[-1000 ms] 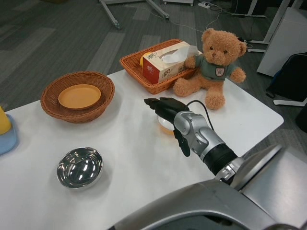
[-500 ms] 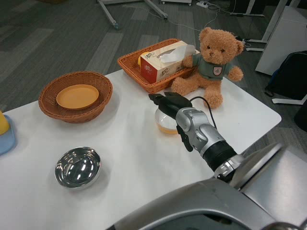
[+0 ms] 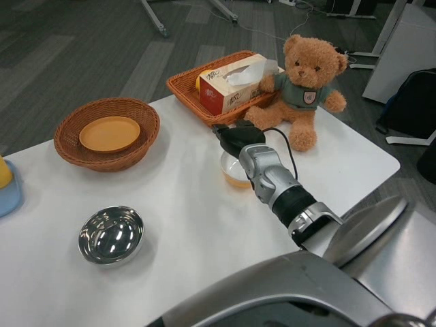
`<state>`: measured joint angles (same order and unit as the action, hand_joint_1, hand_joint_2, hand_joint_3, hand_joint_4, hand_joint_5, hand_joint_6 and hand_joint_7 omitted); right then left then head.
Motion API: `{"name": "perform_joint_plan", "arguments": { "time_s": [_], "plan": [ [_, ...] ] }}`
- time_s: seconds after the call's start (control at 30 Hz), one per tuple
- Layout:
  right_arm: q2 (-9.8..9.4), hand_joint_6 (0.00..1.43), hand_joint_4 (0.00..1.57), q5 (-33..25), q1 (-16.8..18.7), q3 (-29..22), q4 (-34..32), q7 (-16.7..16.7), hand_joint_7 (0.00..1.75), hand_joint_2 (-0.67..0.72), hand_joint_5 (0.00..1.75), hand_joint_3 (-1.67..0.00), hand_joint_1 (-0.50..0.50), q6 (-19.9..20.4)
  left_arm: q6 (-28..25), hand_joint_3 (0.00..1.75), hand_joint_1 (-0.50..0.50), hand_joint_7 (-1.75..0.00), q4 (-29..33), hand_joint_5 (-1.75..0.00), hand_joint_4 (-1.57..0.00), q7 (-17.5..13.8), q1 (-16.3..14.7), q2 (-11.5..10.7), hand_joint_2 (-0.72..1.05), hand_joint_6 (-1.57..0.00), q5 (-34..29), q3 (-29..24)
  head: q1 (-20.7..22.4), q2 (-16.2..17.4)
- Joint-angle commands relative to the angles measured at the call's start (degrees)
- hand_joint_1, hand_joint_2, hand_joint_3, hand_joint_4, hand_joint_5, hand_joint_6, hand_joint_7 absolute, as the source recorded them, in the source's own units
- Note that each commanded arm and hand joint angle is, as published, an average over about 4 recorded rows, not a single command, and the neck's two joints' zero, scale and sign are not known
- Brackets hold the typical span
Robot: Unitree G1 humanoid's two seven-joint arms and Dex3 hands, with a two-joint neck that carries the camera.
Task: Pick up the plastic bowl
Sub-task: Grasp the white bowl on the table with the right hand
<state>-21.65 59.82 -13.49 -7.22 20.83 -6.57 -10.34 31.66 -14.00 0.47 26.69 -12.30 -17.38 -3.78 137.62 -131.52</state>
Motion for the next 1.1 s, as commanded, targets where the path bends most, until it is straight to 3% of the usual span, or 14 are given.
{"name": "perform_joint_plan", "arguments": {
  "time_s": [0.03,0.5,1.1],
  "plan": [
    [-0.49,0.0,0.0,0.21,-2.83,1.05,3.93,1.64,0.0,0.72,0.0,0.0,-0.46,-0.33,0.34,0.0,-0.48,0.0,-0.59,0.0,0.0,0.05,-0.11,-0.25,0.6,0.0,-0.31,-0.02,0.33,-0.13],
    [-0.93,0.0,0.0,-0.63,-10.55,2.34,21.57,5.12,0.0,0.71,0.0,0.0,-0.46,-0.25,0.42,0.0,-0.48,0.0,-0.59,0.0,0.0,0.05,-0.68,-0.1,0.6,0.0,-0.73,-0.08,0.71,-0.63],
    [-0.74,0.0,0.0,-3.07,-12.7,1.4,32.34,5.78,0.0,0.68,0.0,0.0,-0.46,0.41,0.42,0.0,-0.48,0.0,-0.94,0.0,0.0,0.05,-0.68,0.06,0.6,0.0,-0.82,0.62,0.4,0.24]
  ]
}}
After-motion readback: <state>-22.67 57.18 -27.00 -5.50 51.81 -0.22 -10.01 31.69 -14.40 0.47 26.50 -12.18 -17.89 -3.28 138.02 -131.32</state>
